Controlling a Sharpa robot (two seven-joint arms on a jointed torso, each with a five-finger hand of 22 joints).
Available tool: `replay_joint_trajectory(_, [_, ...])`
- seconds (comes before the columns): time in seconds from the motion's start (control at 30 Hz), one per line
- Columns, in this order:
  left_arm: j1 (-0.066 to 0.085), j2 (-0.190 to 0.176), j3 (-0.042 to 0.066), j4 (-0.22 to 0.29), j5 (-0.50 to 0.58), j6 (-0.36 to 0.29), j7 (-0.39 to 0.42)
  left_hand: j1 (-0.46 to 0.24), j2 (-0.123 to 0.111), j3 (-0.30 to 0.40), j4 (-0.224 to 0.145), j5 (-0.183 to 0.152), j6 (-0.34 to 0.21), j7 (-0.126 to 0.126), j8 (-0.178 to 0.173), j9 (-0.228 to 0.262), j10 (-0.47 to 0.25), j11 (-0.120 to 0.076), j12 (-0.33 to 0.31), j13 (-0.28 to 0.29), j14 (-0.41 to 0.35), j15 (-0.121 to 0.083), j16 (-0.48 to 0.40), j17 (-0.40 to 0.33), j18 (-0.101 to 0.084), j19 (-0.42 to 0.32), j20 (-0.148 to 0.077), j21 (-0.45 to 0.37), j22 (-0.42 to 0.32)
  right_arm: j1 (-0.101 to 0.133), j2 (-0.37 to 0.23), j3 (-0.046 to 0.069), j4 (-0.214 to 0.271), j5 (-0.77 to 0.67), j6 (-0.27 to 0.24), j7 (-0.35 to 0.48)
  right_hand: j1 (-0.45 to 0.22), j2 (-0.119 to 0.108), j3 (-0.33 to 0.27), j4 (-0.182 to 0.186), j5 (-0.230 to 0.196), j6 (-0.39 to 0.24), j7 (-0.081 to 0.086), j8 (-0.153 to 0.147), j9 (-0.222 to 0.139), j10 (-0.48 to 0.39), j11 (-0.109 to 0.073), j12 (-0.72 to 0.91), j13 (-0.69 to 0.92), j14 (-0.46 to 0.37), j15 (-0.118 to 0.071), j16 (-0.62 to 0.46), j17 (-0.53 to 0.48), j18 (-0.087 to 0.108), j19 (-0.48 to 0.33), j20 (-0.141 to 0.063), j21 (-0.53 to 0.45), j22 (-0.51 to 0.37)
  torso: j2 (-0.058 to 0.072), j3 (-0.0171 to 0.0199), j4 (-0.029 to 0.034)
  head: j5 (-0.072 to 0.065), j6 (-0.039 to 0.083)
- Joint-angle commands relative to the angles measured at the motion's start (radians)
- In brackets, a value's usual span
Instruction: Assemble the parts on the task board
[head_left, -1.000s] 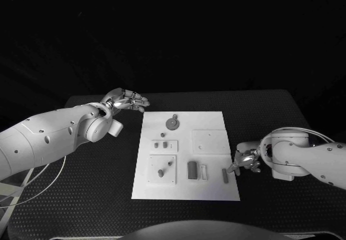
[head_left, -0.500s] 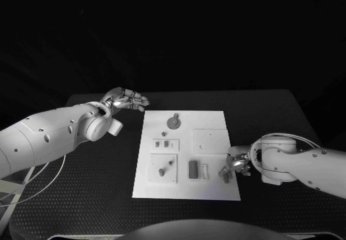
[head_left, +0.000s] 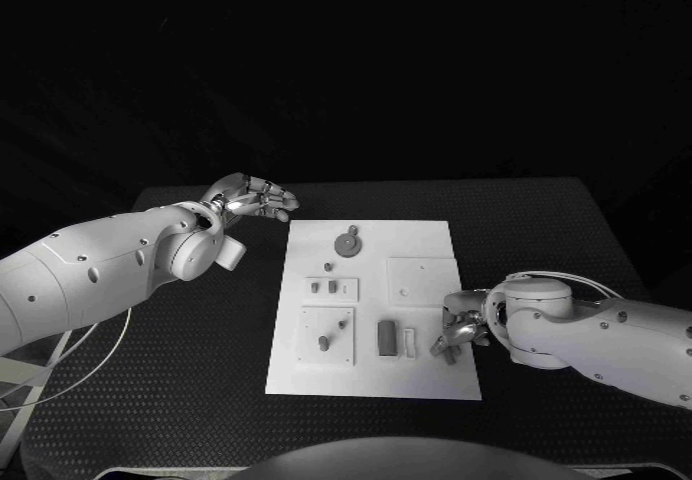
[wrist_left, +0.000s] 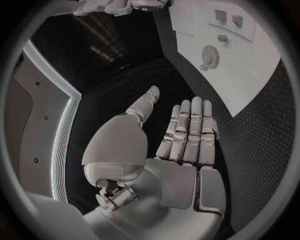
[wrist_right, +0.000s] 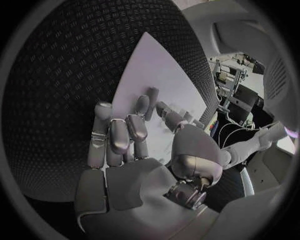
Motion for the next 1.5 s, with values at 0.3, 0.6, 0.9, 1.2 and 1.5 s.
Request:
replay_joint_trajectory(0.3, [0.0, -0.001, 0.001, 0.005, 0.006, 0.01, 0.002, -0.01, -0.001, -0.004, -0.001, -0.004, -0.009, 0.0, -0.003, -0.001, -0.006, -0.003, 0.002, -0.002, 0.0, 0.005, -0.004, 0.002, 0.0, -0.002, 0.006, 0.003, -0.001, -0.042, 0.018, -0.025, -0.01, -0.22, 0.033, -0.03, 0.163, -0.012, 0.023, -0.062, 0.003, -0.093, 0.07, -0.334, -0.004, -0.02, 0.011, -0.026, -0.019, -0.021, 0.01, -0.01, -0.028, 0.013, -0.014, 0.005, -0.002, 0.017, 0.0, 0.0, -0.0006, 0.002, -0.003])
replay_joint_trajectory(0.6, [0.0, -0.001, 0.001, 0.004, 0.006, 0.01, 0.001, -0.01, 0.0, -0.004, -0.001, -0.005, -0.009, 0.0, -0.003, -0.002, -0.007, -0.003, 0.002, -0.002, 0.0, 0.005, -0.004, 0.003, 0.0, -0.002, 0.006, 0.003, -0.001, -0.042, 0.015, -0.024, -0.001, -0.008, 0.008, -0.03, 0.19, 0.077, 0.004, -0.061, 0.003, -0.098, 0.073, -0.342, -0.009, -0.033, 0.014, -0.046, -0.035, -0.024, 0.014, -0.009, -0.034, 0.013, -0.019, 0.012, -0.004, 0.016, 0.0, 0.0, -0.0003, 0.003, -0.004])
replay_joint_trajectory(0.9, [0.0, -0.002, 0.001, 0.004, 0.006, 0.009, 0.001, -0.011, 0.0, -0.004, -0.001, -0.005, -0.011, 0.001, -0.004, -0.002, -0.007, -0.003, 0.002, -0.002, 0.0, 0.005, -0.004, 0.004, 0.0, -0.002, 0.006, 0.003, -0.001, -0.041, 0.007, -0.024, -0.003, 0.144, -0.02, -0.029, 0.205, 0.139, -0.005, -0.065, 0.004, -0.103, 0.074, -0.347, -0.011, -0.046, 0.015, -0.065, -0.048, -0.031, 0.015, -0.009, -0.043, 0.013, -0.028, 0.014, -0.002, 0.019, 0.0, -0.0005, 0.0001, 0.003, -0.007])
replay_joint_trajectory(1.2, [0.0, -0.002, 0.001, 0.004, 0.006, 0.009, 0.0, -0.011, -0.001, -0.004, -0.002, -0.005, -0.013, 0.002, -0.005, -0.003, -0.007, -0.003, 0.002, -0.002, 0.0, 0.005, -0.005, 0.005, 0.0, -0.002, 0.006, 0.003, -0.001, -0.04, -0.004, -0.021, -0.005, 0.284, -0.114, -0.009, 0.214, 0.155, -0.007, -0.066, 0.004, -0.104, 0.075, -0.348, -0.011, -0.047, 0.015, -0.068, -0.05, -0.033, 0.015, -0.009, -0.043, 0.013, -0.032, 0.014, -0.001, 0.02, -0.001, -0.0004, 0.0002, 0.004, -0.006])
replay_joint_trajectory(1.5, [0.0, 0.0, 0.001, 0.003, 0.006, 0.012, 0.0, -0.011, -0.001, -0.004, -0.002, -0.005, -0.014, 0.002, -0.005, -0.003, -0.008, -0.003, 0.002, -0.003, 0.0, 0.005, -0.005, 0.005, 0.0, -0.002, 0.006, 0.003, -0.002, -0.019, -0.001, -0.013, 0.003, 0.45, -0.212, 0.014, 0.219, 0.157, -0.009, -0.066, 0.004, -0.101, 0.073, -0.347, -0.01, -0.042, 0.014, -0.061, -0.045, -0.028, 0.014, -0.005, -0.036, 0.013, -0.031, 0.014, 0.002, 0.02, 0.0, -0.001, 0.0008, 0.006, -0.007])
